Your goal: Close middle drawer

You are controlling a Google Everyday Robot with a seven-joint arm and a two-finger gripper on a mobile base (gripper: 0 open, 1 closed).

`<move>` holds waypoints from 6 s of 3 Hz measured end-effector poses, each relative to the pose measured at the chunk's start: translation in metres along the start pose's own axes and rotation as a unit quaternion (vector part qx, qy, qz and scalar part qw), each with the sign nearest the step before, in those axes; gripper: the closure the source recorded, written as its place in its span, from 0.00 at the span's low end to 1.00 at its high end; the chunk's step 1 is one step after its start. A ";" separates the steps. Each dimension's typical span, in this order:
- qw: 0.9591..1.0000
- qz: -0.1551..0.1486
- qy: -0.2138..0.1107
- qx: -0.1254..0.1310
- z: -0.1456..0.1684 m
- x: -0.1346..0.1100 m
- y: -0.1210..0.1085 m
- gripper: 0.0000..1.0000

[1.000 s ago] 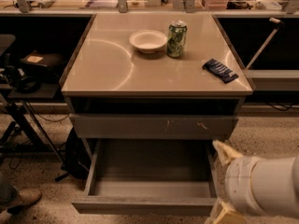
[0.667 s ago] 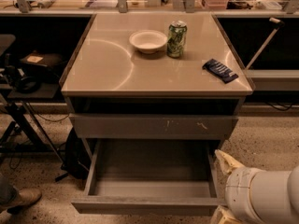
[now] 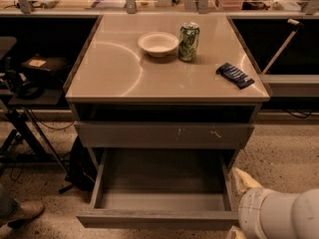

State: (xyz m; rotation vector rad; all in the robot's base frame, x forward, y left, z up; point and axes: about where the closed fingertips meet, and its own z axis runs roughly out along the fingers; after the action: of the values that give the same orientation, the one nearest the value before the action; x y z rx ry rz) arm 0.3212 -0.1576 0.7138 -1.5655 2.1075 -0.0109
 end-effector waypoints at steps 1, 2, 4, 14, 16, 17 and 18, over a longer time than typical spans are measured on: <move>0.998 -0.047 0.046 0.006 0.047 0.012 0.027 0.00; 0.993 -0.060 0.097 0.021 0.058 0.063 0.052 0.00; 0.994 -0.042 0.098 -0.016 0.081 0.088 0.069 0.00; 0.973 0.181 -0.033 -0.141 0.309 0.171 0.059 0.00; 0.978 0.092 -0.076 -0.170 0.321 0.090 0.064 0.00; 0.978 0.112 -0.082 -0.158 0.329 0.101 0.044 0.00; 0.978 0.112 -0.082 -0.158 0.329 0.101 0.044 0.00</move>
Offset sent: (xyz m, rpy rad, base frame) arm -0.0150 -0.1064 -0.2078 -0.5975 0.0799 -0.4389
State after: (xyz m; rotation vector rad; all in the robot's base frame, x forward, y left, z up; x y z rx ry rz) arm 0.3928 -0.1389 0.3749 -1.4289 2.2195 0.5382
